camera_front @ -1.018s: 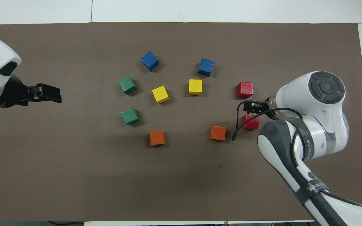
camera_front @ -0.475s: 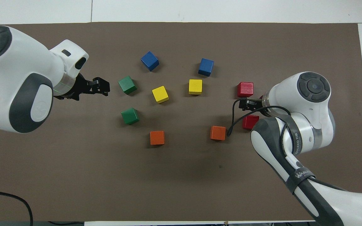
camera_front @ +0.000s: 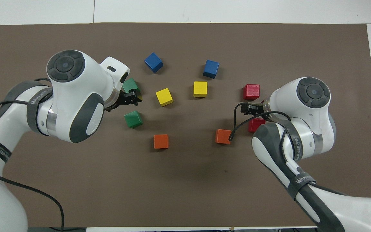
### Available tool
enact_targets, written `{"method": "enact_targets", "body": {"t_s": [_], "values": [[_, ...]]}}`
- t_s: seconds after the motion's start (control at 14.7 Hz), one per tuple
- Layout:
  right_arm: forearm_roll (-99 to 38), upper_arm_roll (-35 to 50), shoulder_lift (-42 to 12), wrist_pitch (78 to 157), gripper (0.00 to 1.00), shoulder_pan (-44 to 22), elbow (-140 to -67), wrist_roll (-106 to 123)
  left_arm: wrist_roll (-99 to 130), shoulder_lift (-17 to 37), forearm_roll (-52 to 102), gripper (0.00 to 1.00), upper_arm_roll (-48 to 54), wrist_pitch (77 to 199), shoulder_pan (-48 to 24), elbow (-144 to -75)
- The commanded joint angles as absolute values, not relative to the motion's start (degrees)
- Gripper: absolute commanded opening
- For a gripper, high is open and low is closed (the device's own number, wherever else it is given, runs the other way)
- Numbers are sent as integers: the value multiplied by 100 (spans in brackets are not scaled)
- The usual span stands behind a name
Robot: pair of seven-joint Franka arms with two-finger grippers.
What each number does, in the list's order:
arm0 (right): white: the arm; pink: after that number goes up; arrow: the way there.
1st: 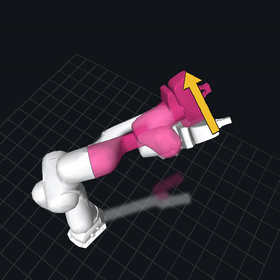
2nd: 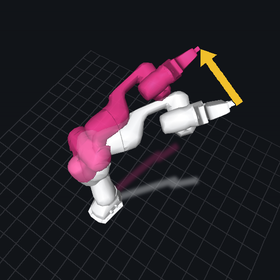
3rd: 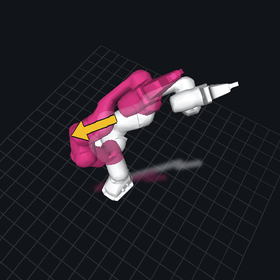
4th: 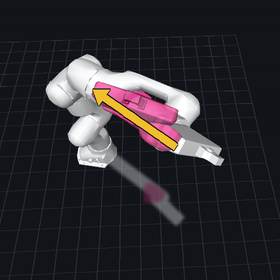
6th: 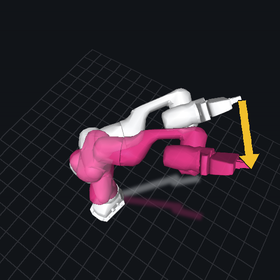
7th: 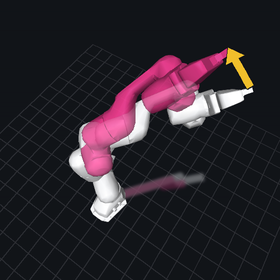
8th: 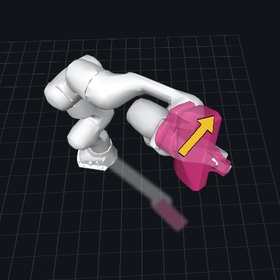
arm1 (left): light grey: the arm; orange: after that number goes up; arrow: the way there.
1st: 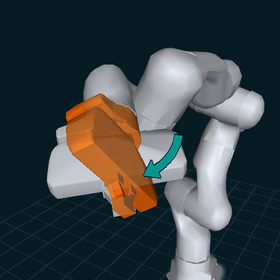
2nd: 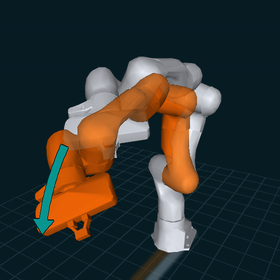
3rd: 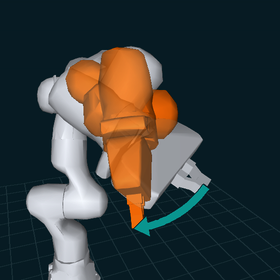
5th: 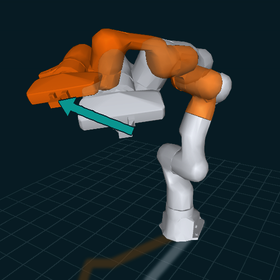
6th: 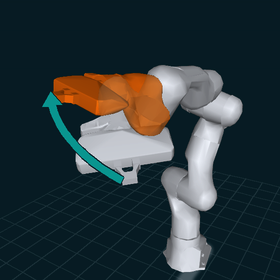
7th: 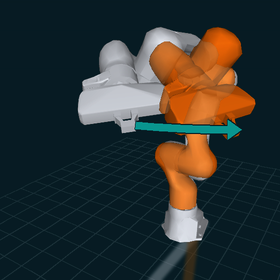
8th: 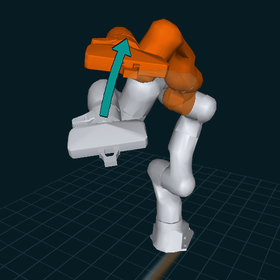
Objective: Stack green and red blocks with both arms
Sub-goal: 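Grasp the nearer green block with the left gripper while the right gripper grasps red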
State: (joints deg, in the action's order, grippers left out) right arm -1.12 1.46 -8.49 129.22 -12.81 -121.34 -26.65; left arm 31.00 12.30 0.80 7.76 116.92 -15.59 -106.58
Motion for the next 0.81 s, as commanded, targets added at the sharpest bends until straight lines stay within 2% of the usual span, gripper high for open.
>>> {"method": "enact_targets", "body": {"t_s": [0.0,0.34,0.75], "values": [[-176,158,-651,13069,100,-1336,-12506,-2839,3391,1064,-26,100,703,12049,-1626,-11152],[-176,150,-475,13297,100,-1336,-12919,-2821,4428,1098,-26,100,703,12620,-1828,-11531],[-184,149,-404,13500,100,-1248,-13148,-2664,4465,1151,-35,100,703,12893,-1872,-11856]]}}
